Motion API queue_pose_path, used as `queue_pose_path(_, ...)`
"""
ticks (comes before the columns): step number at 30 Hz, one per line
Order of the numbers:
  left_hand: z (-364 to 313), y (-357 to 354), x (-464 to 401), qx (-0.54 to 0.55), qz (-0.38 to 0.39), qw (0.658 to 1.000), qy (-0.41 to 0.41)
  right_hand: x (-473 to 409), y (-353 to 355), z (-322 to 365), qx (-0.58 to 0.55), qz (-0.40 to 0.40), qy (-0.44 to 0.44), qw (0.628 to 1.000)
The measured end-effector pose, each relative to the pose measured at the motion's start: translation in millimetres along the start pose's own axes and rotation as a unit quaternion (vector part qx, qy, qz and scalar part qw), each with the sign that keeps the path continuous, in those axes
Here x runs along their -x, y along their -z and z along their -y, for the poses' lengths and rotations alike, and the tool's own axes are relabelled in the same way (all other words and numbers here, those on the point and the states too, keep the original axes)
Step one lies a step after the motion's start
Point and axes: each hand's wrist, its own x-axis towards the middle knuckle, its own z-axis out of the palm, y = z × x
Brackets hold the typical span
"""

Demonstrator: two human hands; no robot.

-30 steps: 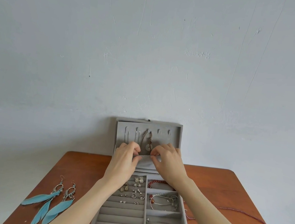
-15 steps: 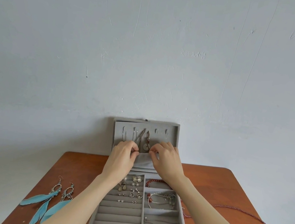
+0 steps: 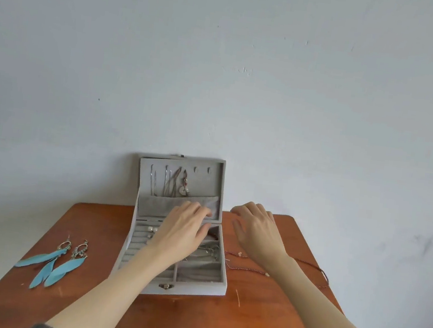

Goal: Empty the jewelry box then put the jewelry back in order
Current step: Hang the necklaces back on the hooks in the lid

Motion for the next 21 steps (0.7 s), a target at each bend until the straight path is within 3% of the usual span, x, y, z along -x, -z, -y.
queue_pose_path(7, -54.4, -26.6, -0.8, 0.007, 0.079, 0.996, -0.027, 59.3, 23.4, -52.8, 0.002, 0.057, -0.089, 0.994)
queue_pose_path(14, -76.4, -57.5, -26.0, -0.064, 0.180, 0.981, -0.029, 72.7, 26.5, -92.6, 0.071, 0.174, -0.198, 0.962)
queue_pose_path(21, -86.3, -73.3, -41.2, -0.018, 0.265, 0.962, 0.070, 71.4, 16.0, -103.1, 0.069, 0.176, -0.217, 0.958)
